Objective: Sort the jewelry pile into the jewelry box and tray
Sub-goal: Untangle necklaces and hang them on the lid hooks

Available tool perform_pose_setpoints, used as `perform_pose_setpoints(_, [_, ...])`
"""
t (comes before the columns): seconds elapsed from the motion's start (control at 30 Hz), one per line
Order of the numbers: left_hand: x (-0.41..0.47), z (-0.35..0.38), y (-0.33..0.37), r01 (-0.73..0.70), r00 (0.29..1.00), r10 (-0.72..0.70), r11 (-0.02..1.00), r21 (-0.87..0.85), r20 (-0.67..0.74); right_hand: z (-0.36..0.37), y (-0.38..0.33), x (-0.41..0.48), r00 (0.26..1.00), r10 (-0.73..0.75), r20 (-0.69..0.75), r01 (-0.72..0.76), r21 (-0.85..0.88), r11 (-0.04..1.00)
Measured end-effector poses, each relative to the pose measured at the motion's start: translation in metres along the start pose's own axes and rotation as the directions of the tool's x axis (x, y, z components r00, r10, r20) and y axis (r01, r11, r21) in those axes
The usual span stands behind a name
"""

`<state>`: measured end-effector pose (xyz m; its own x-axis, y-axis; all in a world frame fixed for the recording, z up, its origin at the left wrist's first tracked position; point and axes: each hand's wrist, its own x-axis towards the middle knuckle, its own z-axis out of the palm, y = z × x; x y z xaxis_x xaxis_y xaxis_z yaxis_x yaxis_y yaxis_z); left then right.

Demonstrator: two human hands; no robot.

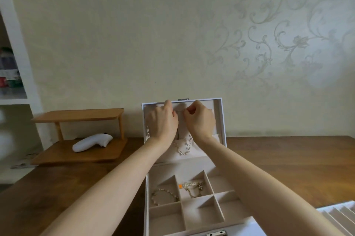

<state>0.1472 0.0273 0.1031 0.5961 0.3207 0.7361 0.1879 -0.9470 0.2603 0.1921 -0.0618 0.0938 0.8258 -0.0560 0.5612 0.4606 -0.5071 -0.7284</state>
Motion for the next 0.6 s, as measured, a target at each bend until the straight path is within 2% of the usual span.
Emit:
perform_pose_setpoints(0.13, [-0.009, 0.001, -0.003, -0.040, 0.995, 0.034, 0.998, 0.053, 0.096, 0.002, 0.007, -0.005, 0.997, 0.021, 0.070, -0.024, 0.041, 0.999])
perform_pose_setpoints(0.2, [-0.016, 0.002, -0.005, -0.061, 0.993, 0.057, 0.998, 0.031, 0.108, 0.001, 0.010, -0.011, 0.992, 0.008, 0.128, -0.025, 0.132, 0.991])
perform_pose_setpoints(0.3, [-0.029, 0.000, -0.009, -0.063, 0.991, 0.073, 0.994, -0.084, 0.116, -0.009, 0.020, -0.026, 0.978, 0.011, 0.207, -0.088, 0.366, 0.927])
perform_pose_setpoints(0.4, [-0.044, -0.007, -0.014, -0.037, 0.993, 0.060, 0.976, -0.214, 0.101, -0.020, 0.028, -0.043, 0.955, 0.100, 0.280, -0.227, 0.468, 0.854])
perform_pose_setpoints(0.5, [-0.058, -0.014, -0.016, 0.002, 0.993, 0.030, 0.963, -0.270, 0.117, -0.023, 0.034, -0.054, 0.926, 0.170, 0.337, -0.322, 0.473, 0.820])
perform_pose_setpoints(0.6, [-0.070, -0.015, -0.019, 0.016, 0.975, 0.047, 0.959, -0.282, 0.216, -0.026, 0.039, -0.064, 0.898, 0.172, 0.406, -0.339, 0.387, 0.858])
